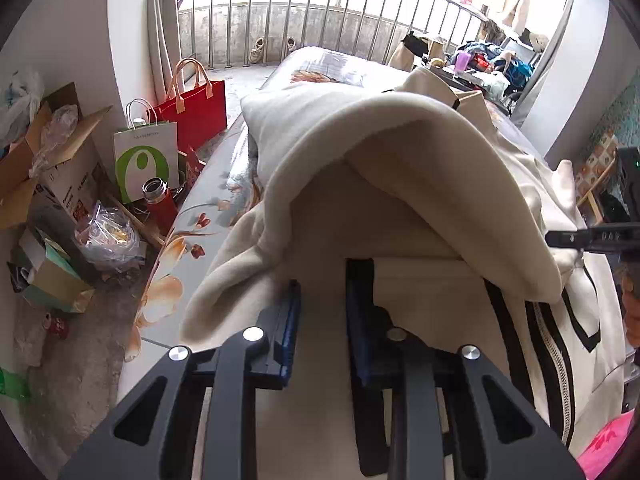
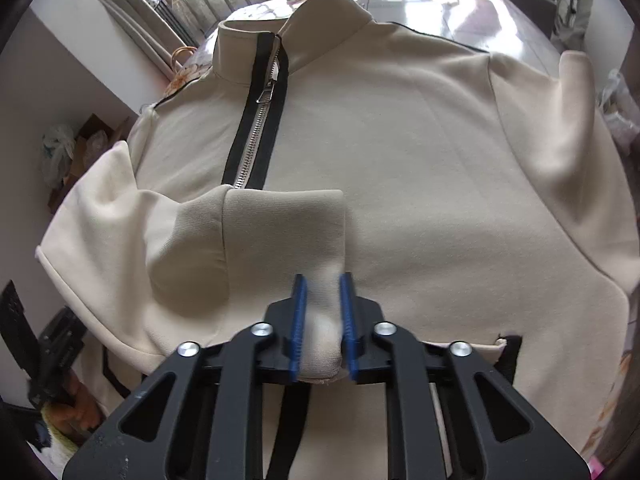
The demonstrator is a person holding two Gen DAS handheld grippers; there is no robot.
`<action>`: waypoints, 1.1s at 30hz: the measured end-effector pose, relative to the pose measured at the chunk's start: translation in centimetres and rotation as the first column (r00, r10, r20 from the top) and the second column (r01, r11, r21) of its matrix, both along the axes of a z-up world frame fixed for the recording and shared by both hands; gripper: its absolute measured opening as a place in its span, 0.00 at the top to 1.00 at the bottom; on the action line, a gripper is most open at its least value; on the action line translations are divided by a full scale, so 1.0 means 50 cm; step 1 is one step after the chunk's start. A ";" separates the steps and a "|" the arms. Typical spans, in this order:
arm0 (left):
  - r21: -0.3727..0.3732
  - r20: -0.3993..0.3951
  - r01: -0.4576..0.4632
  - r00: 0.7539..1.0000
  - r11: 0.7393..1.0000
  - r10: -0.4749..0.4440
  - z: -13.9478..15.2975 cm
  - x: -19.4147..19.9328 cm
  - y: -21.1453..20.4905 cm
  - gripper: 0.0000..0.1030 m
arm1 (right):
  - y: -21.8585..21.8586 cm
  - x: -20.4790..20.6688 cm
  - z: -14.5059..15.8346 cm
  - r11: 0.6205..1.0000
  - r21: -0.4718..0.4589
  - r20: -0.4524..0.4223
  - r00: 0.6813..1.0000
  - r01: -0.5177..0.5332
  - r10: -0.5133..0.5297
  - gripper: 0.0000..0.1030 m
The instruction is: Fold large clothes
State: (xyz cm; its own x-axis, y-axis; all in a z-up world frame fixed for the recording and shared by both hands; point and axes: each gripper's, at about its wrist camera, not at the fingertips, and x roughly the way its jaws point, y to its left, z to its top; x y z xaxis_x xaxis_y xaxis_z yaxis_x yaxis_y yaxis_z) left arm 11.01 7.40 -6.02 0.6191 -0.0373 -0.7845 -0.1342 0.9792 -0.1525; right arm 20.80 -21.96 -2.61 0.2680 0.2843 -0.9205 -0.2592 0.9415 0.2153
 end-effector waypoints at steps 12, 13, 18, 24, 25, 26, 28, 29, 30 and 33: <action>-0.032 -0.002 -0.032 0.999 0.999 0.032 -0.002 -0.003 0.018 0.90 | -0.093 0.040 0.244 0.986 -0.018 0.398 0.906 0.166 -0.145 0.97; -0.027 -0.003 -0.034 0.999 0.999 0.034 -0.001 -0.003 0.015 0.91 | -0.108 0.050 0.231 0.983 -0.014 0.384 0.908 0.186 -0.166 0.97; -0.016 -0.005 -0.040 0.999 0.999 0.040 -0.001 -0.003 0.015 0.92 | -0.157 0.086 0.121 0.974 -0.035 0.245 0.946 0.226 -0.211 0.98; -0.019 -0.019 -0.050 0.999 0.999 0.050 0.002 0.003 0.020 0.93 | -0.190 0.116 0.092 0.974 0.096 0.143 0.965 0.206 -0.218 0.72; -0.016 -0.021 -0.051 0.998 0.999 0.051 0.003 0.003 0.017 0.93 | -0.192 0.121 0.090 0.972 0.107 0.137 0.966 0.207 -0.221 0.68; -0.008 -0.022 -0.051 0.998 0.999 0.051 0.004 0.003 0.015 0.93 | -0.193 0.127 0.086 0.971 0.108 0.134 0.965 0.211 -0.225 0.64; 0.002 -0.023 -0.050 0.998 0.999 0.050 0.004 0.002 0.011 0.93 | -0.188 0.140 0.073 0.972 0.095 0.116 0.968 0.213 -0.224 0.62; 0.005 -0.024 -0.049 0.998 0.999 0.049 0.005 0.001 0.010 0.93 | -0.187 0.146 0.066 0.972 0.090 0.107 0.969 0.215 -0.224 0.61; 0.005 -0.026 -0.049 0.998 0.999 0.049 0.005 0.001 0.011 0.93 | -0.183 0.152 0.058 0.973 0.077 0.101 0.970 0.216 -0.223 0.60; -0.001 -0.039 -0.043 0.998 0.999 0.043 0.008 0.003 0.014 0.93 | -0.179 0.171 0.033 0.977 0.028 0.082 0.974 0.210 -0.212 0.61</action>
State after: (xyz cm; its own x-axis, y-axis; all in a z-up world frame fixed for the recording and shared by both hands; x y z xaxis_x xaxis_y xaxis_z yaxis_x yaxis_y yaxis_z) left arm 11.17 8.09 -5.62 0.5889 -0.0129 -0.8081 -0.1823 0.9720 -0.1484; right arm 29.35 -30.93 -0.95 0.4002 0.2302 -0.8870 -0.0733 0.9729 0.2194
